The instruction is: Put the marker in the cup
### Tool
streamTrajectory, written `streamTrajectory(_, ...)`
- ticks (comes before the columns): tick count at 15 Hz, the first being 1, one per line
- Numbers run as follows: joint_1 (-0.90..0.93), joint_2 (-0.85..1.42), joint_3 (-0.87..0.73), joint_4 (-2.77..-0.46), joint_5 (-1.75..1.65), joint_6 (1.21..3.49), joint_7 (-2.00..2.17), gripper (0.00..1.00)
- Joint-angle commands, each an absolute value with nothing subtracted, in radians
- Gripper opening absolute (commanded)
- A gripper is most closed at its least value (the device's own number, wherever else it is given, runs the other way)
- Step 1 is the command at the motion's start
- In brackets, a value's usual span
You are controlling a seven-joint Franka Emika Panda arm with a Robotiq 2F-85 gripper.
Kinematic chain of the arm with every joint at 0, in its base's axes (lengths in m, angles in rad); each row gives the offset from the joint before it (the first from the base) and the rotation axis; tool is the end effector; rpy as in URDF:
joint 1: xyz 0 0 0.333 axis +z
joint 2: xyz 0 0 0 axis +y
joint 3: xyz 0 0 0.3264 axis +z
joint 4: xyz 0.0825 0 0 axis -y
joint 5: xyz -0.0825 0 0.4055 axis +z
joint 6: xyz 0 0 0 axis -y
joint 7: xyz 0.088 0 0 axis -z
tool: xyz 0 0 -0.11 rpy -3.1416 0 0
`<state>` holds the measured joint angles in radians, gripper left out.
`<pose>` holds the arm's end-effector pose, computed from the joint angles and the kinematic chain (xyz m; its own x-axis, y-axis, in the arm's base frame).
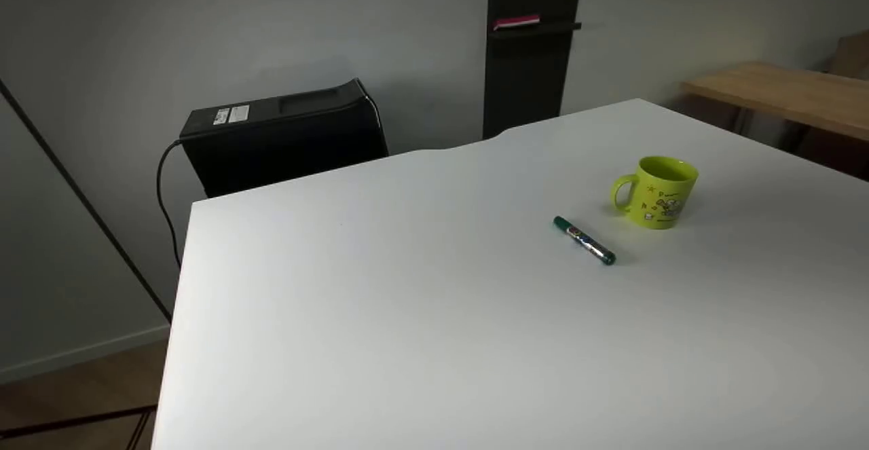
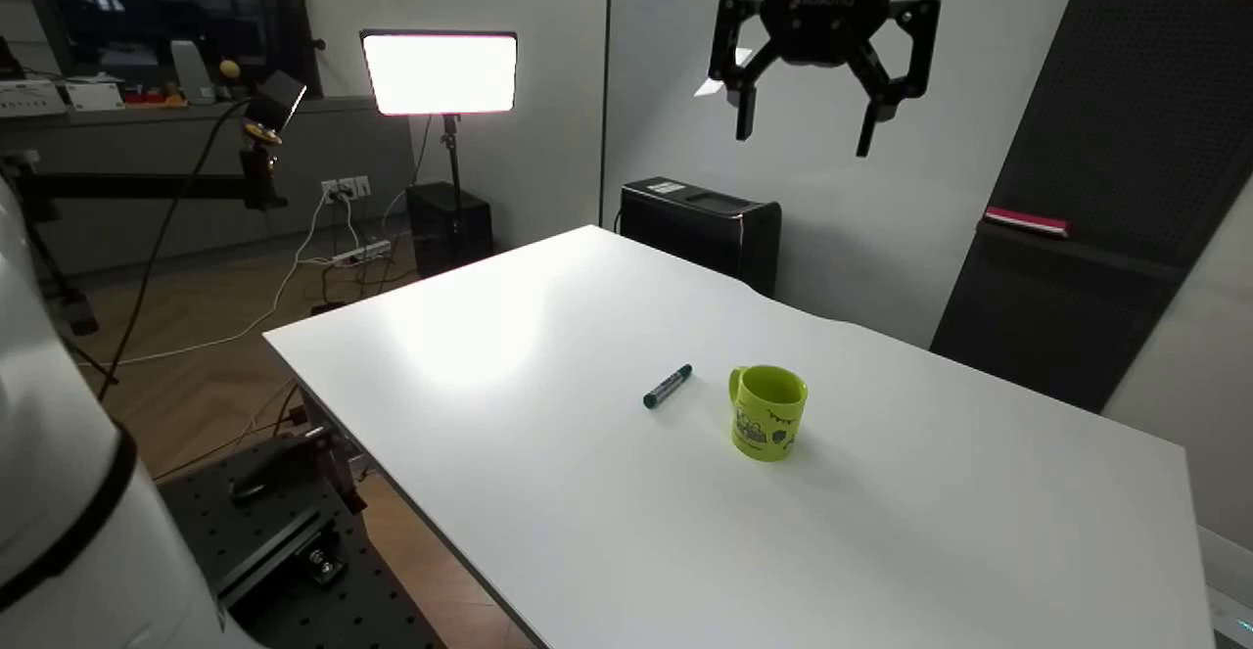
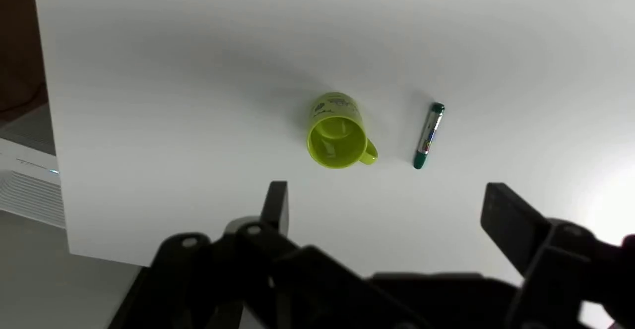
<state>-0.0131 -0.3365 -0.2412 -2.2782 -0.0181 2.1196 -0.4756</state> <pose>0.4681 -0.1297 0.5006 0.9563 0.2318 0.1780 0.2317 -0.9726 0.0218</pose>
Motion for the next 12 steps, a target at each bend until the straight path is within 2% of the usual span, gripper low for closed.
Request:
streamTrajectory(1, -0.026, -0.332, -0.224, -2.282, -0.007, 2.119, -0.485, 1.0)
streamTrajectory(12, 0.007, -0.146, -0.123, -2.477, 0.054, 2.214, -0.45, 1.0)
